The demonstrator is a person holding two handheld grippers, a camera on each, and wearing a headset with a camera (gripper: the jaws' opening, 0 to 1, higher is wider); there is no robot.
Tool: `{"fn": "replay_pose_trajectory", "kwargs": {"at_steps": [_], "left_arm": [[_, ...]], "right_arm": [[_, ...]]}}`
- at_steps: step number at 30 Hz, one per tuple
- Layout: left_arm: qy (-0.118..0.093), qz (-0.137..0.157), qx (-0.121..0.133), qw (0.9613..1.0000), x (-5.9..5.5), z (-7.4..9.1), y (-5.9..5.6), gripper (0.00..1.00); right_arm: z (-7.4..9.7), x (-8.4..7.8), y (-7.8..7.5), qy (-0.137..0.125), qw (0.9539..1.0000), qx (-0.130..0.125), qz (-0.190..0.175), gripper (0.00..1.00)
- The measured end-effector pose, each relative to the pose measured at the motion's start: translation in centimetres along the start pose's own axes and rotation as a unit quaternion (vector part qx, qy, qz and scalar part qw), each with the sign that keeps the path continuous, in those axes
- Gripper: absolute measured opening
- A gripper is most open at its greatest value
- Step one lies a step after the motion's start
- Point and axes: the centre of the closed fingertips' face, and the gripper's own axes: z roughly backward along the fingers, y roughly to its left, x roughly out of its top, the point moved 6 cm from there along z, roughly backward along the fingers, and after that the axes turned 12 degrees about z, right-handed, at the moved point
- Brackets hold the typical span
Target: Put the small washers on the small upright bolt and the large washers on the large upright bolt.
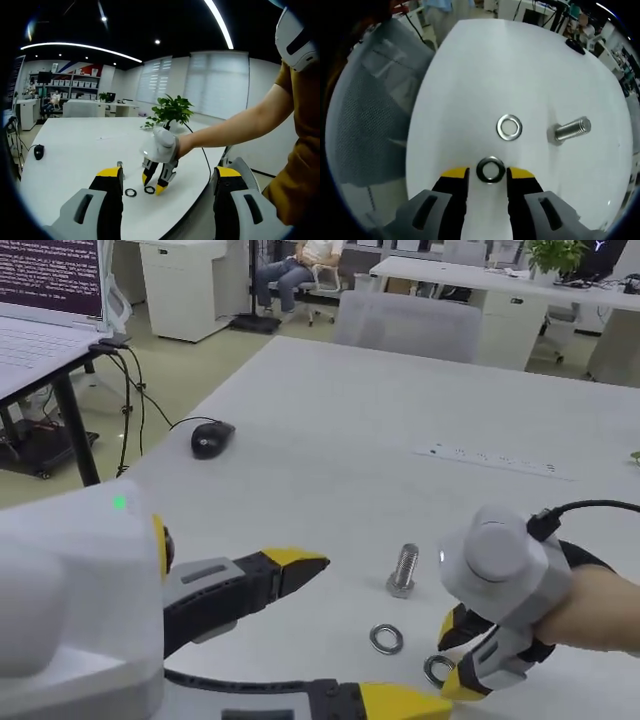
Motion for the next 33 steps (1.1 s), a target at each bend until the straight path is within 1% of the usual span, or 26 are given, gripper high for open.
{"fn": "replay_pose_trajectory", "kwargs": {"at_steps": [2,8,14,15,17,18,26,28,33], "left_arm": [[0.000,0.000,0.001,1.0000,-0.01,0.09,0.08,0.73],[-0.001,0.002,0.000,1.0000,-0.08,0.13,0.11,0.73],[-0.001,0.002,0.000,1.0000,-0.04,0.05,0.04,0.73],[-0.002,0.002,0.000,1.0000,-0.02,0.05,0.02,0.73],[-0.002,0.002,0.001,1.0000,-0.02,0.05,-0.01,0.73],[-0.002,0.002,0.002,1.0000,-0.03,0.04,-0.02,0.73],[-0.001,0.002,0.006,1.0000,-0.02,0.00,-0.02,0.73],[-0.002,0.002,0.006,1.0000,-0.01,-0.02,-0.03,0.73],[-0.003,0.003,0.008,1.0000,0.04,-0.02,0.03,0.73]], "right_arm": [[-0.06,-0.09,0.09,0.003,1.0000,0.001,0.004,0.32],[0.06,-0.30,-0.12,0.000,1.0000,0.004,-0.002,0.32],[0.10,-0.31,-0.16,0.007,0.9999,0.008,0.011,0.31],[0.11,-0.31,-0.18,0.008,0.9998,0.008,0.013,0.31],[0.12,-0.33,-0.20,0.011,0.9998,0.009,0.015,0.26],[0.17,-0.35,-0.19,0.016,0.9995,0.010,0.024,0.25],[0.23,-0.23,-0.21,0.020,0.9996,0.010,0.019,0.25],[0.23,-0.24,-0.26,0.019,0.9997,0.011,0.013,0.25],[0.25,-0.18,-0.20,0.023,0.9996,0.008,0.017,0.23]]}}
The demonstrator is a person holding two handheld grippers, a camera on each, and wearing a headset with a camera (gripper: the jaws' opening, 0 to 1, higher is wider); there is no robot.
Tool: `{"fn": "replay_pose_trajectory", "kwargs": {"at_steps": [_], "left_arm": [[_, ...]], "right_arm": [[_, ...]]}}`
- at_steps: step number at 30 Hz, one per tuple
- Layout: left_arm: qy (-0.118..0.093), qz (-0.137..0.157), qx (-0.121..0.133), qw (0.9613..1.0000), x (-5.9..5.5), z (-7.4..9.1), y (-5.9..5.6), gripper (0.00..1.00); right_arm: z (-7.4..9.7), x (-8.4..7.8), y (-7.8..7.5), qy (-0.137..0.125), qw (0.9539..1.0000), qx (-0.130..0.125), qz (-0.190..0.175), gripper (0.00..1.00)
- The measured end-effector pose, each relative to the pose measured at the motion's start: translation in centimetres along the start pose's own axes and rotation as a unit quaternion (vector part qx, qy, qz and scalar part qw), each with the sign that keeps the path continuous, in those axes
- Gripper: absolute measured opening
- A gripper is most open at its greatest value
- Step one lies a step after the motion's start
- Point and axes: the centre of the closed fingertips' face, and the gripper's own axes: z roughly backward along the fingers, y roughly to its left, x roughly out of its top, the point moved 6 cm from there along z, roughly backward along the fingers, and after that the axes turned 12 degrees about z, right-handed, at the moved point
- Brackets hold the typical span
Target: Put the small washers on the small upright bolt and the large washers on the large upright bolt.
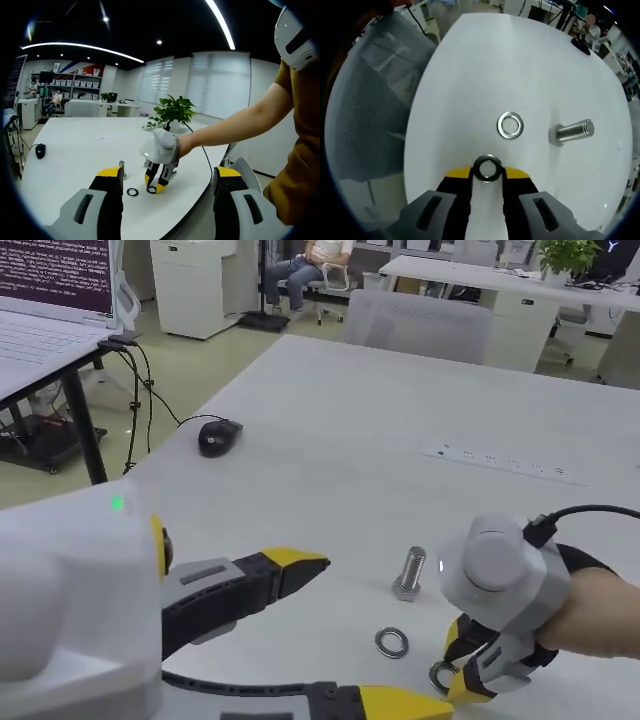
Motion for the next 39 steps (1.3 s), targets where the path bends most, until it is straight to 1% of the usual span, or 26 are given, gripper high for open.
{"fn": "replay_pose_trajectory", "kwargs": {"at_steps": [3,5,7,10,16,24,29,32,34,39], "left_arm": [[0.002,-0.001,0.000,1.0000,0.0,0.0,0.0,0.73],[0.003,-0.001,0.000,1.0000,-0.1,-0.1,0.0,0.73],[0.004,0.000,0.000,1.0000,-0.1,-0.1,0.1,0.73],[0.004,0.000,-0.001,1.0000,-0.1,0.0,0.1,0.73],[0.006,-0.002,-0.002,1.0000,-0.2,0.0,0.1,0.73],[0.006,-0.002,-0.004,1.0000,-0.2,0.0,0.2,0.73],[0.006,-0.002,-0.004,1.0000,-0.2,0.0,0.3,0.73],[0.006,-0.002,-0.006,1.0000,-0.2,-0.1,0.3,0.73],[0.010,-0.002,-0.004,0.9999,-0.3,-0.2,0.4,0.73],[0.010,-0.001,-0.006,0.9999,-0.2,-0.3,0.7,0.73]], "right_arm": [[0.0,0.0,0.0,-0.007,0.9999,-0.002,-0.007,0.22],[0.0,0.0,0.0,-0.009,0.9999,-0.004,-0.004,0.22],[0.0,0.1,0.2,-0.007,1.0000,0.003,-0.006,0.21],[0.1,0.2,0.2,-0.008,1.0000,0.001,-0.002,0.21],[1.4,0.8,-0.3,-0.011,0.9999,-0.003,0.003,0.21],[2.8,1.1,-1.6,-0.008,0.9998,-0.017,0.009,0.21],[3.9,1.3,-2.9,-0.011,0.9995,-0.030,0.007,0.21],[4.2,1.5,-3.5,-0.010,0.9993,-0.034,0.010,0.21],[4.4,1.6,-3.9,-0.008,0.9992,-0.038,0.013,0.21],[4.8,1.8,-4.7,-0.011,0.9988,-0.046,0.013,0.21]]}}
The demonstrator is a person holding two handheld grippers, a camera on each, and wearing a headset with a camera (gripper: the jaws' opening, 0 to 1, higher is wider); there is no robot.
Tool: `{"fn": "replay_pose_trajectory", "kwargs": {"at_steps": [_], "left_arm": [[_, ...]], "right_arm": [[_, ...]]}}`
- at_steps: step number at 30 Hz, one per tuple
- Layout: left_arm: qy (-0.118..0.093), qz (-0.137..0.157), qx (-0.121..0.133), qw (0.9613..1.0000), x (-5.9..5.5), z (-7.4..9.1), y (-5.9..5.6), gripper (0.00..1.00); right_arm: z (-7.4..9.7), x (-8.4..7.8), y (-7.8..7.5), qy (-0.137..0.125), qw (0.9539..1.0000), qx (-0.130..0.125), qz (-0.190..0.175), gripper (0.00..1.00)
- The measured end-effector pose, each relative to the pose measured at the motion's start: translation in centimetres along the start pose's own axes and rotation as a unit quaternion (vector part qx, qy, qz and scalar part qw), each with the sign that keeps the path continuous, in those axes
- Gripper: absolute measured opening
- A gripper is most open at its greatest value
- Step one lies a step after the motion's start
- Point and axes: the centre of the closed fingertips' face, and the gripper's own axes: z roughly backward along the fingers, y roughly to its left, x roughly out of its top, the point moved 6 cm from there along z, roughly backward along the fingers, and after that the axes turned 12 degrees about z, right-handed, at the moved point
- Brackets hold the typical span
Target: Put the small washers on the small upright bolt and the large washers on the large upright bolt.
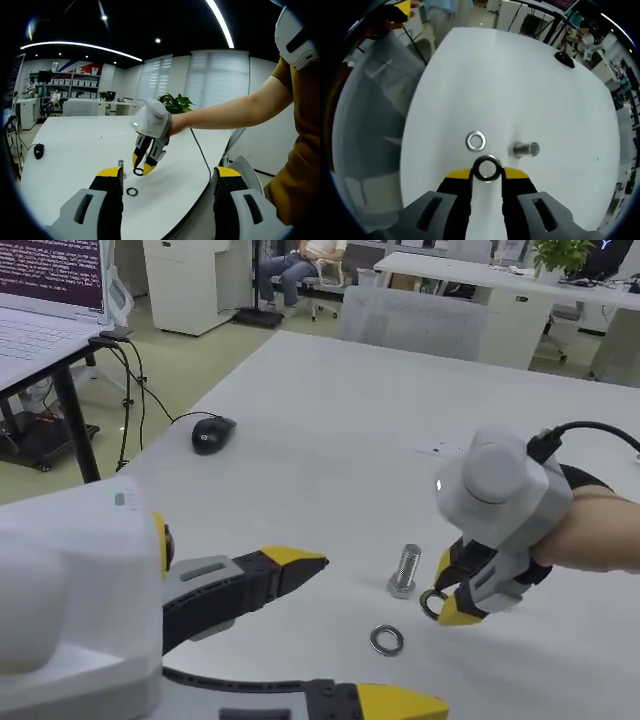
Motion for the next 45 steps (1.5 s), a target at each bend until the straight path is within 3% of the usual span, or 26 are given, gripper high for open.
{"fn": "replay_pose_trajectory", "kwargs": {"at_steps": [19,25,45], "left_arm": [[-0.001,0.005,-0.001,1.0000,0.1,-0.3,0.8,0.73],[-0.002,0.008,0.000,1.0000,0.1,-0.4,1.0,0.73],[-0.002,0.015,0.004,0.9999,0.1,-0.5,1.6,0.73]], "right_arm": [[2.0,1.2,-4.2,0.003,0.9996,-0.027,0.010,0.22],[1.7,1.3,-5.1,0.003,0.9997,-0.025,0.009,0.22],[-0.8,0.7,-5.8,0.012,0.9999,-0.002,0.009,0.22]]}}
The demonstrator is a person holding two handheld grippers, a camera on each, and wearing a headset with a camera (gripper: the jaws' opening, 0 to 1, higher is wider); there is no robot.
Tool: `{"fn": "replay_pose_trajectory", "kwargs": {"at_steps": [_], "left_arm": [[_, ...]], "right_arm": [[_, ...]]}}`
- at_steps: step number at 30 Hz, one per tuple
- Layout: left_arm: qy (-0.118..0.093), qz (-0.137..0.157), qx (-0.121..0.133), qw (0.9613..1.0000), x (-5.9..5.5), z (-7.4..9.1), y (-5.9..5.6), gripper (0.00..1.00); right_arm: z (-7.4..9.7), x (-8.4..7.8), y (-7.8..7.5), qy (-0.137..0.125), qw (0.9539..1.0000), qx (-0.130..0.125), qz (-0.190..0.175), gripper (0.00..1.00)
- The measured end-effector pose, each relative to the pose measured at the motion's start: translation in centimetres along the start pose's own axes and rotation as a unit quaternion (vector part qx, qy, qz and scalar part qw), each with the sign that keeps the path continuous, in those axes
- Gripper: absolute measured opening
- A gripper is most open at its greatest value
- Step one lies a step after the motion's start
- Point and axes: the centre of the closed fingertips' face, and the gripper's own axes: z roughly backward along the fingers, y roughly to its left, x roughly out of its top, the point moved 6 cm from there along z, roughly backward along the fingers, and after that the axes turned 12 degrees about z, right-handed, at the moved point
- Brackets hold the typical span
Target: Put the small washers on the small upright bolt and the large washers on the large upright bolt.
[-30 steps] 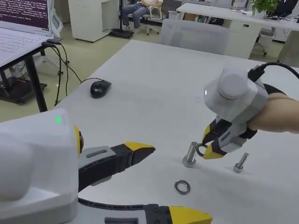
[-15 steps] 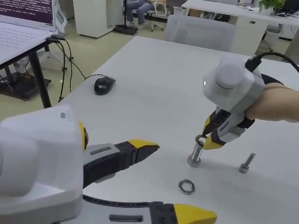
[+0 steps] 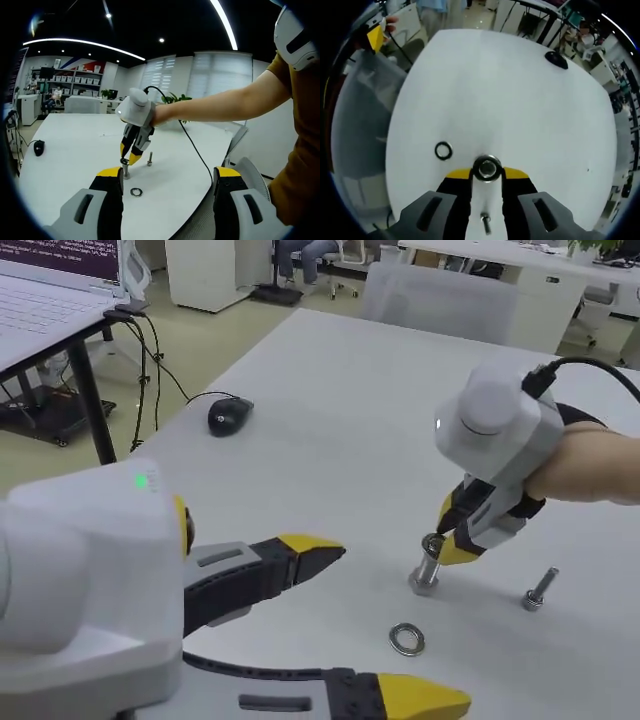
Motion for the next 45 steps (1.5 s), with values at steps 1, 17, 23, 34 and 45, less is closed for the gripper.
{"fn": "replay_pose_trajectory", "kwargs": {"at_steps": [1,17,23,34,45], "left_arm": [[0.000,0.000,0.000,1.0000,0.0,0.0,0.0,0.73],[0.003,0.003,0.002,1.0000,0.1,-0.1,0.6,0.73],[0.004,0.000,0.002,1.0000,0.2,-0.1,0.7,0.73],[0.002,0.000,0.001,1.0000,0.5,-0.3,0.7,0.73],[0.001,0.002,0.001,1.0000,0.4,-0.3,0.4,0.73]], "right_arm": [[-0.1,0.0,0.0,0.001,1.0000,0.002,0.000,0.22],[-2.1,-0.4,0.0,0.005,0.9997,0.024,-0.006,0.22],[-3.1,-0.7,0.1,0.002,0.9996,0.028,-0.010,0.22],[-4.0,-1.2,0.3,-0.001,0.9993,0.033,-0.015,0.22],[-4.5,-1.4,0.6,-0.005,0.9994,0.032,-0.016,0.23]]}}
